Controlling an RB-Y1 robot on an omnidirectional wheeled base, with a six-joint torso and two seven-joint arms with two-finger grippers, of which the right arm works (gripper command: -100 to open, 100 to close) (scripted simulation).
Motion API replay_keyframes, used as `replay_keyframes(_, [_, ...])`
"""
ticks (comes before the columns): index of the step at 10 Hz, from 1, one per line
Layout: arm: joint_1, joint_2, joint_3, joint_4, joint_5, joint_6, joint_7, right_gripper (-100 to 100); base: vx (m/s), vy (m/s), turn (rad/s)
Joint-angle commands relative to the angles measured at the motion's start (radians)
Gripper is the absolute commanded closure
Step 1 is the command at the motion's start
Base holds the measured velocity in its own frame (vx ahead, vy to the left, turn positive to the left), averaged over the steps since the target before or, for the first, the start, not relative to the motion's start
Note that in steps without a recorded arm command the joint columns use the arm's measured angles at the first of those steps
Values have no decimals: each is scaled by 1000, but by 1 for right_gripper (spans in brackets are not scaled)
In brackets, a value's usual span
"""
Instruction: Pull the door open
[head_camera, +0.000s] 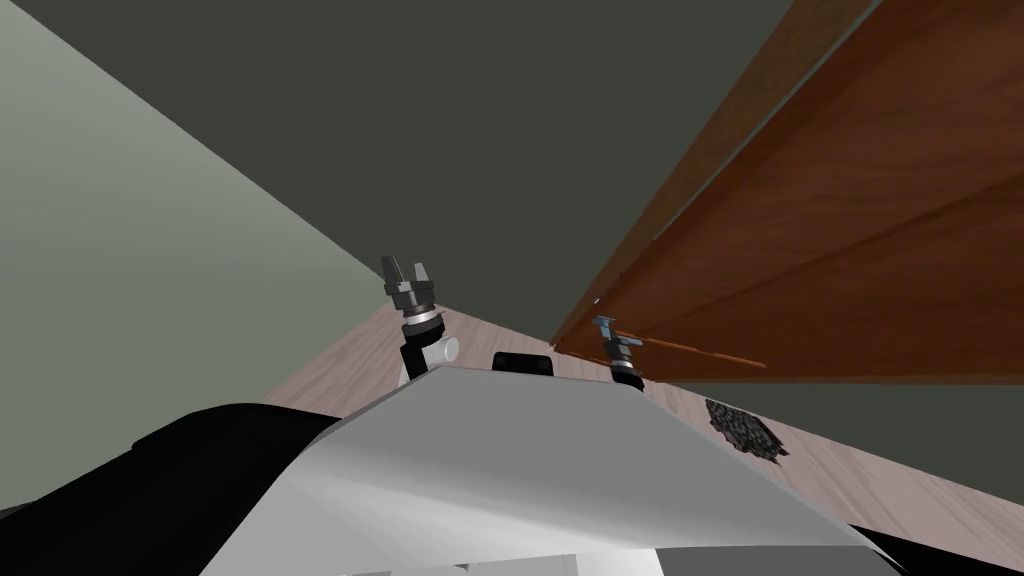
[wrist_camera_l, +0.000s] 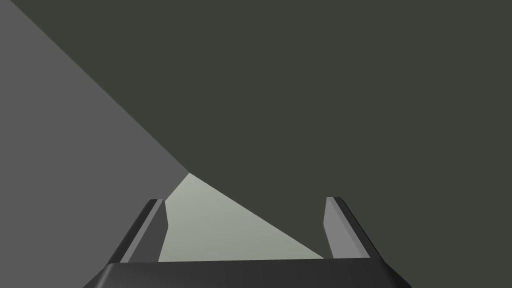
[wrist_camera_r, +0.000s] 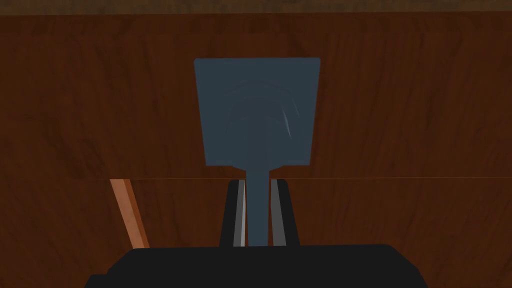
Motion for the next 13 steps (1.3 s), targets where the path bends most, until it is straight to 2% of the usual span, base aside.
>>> replay_keyframes(1, [19, -9, 13, -2, 7, -19, -13, 100, -184, -54, 138])
replay_keyframes(6, [66, -43, 56, -5, 32, -86, -58, 100, -222, -48, 120])
replay_keyframes(7, [55, -38, 52, 6, 30, -81, -52, 100, -106, -13, 21])
replay_keyframes(8, [67, -46, 61, 19, 36, -108, -64, 100, -153, -36, 141])
replay_keyframes(12, [91, -68, 74, 42, 45, -168, -88, 100, -208, -57, 161])
replay_keyframes(13, [101, -77, 80, 51, 49, -192, -98, 100, -221, -42, 194])
